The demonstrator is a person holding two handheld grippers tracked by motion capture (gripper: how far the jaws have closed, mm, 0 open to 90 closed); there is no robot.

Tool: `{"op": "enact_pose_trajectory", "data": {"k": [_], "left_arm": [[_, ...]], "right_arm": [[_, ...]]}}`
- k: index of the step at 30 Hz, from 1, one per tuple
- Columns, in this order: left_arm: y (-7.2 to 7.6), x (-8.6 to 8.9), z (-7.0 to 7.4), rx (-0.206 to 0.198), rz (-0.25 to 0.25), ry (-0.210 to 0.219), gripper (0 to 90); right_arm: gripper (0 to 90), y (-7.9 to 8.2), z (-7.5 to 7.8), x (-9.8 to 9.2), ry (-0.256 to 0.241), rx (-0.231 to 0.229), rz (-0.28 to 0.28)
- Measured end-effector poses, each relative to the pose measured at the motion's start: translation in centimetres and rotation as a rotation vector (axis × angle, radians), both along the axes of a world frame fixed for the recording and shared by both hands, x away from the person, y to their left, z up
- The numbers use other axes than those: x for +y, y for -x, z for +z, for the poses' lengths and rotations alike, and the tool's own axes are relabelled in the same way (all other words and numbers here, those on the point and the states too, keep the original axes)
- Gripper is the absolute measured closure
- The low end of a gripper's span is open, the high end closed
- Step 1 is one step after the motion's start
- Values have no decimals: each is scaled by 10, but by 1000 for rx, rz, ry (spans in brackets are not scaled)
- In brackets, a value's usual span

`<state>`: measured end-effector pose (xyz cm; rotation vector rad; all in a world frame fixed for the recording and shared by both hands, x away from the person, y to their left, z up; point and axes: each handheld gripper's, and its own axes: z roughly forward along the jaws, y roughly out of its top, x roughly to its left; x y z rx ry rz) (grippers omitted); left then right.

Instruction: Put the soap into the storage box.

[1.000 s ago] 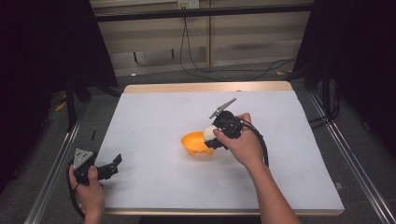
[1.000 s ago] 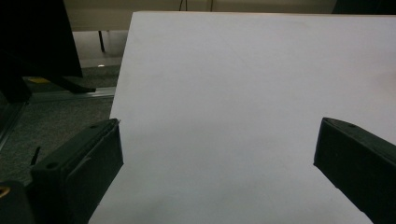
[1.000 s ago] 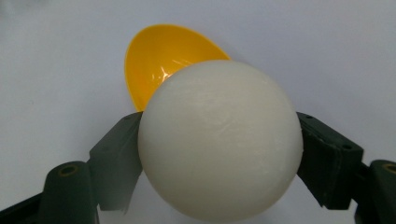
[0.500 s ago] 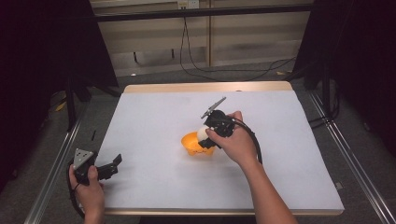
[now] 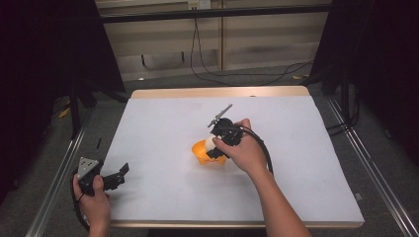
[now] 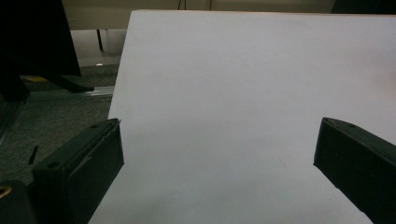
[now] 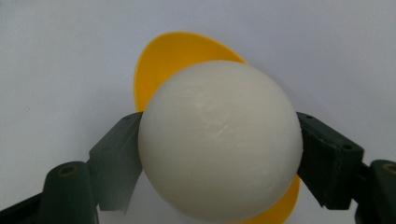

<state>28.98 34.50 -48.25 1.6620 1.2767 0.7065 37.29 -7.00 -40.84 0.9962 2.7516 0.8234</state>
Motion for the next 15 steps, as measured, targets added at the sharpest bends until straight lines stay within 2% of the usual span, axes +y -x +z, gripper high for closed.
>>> {"op": "enact_pose_trajectory", "data": {"k": [15], "left_arm": [[0, -1, 0, 0, 4, -5, 14]], "right_arm": [[232, -4, -7, 6, 2, 15, -2]]}}
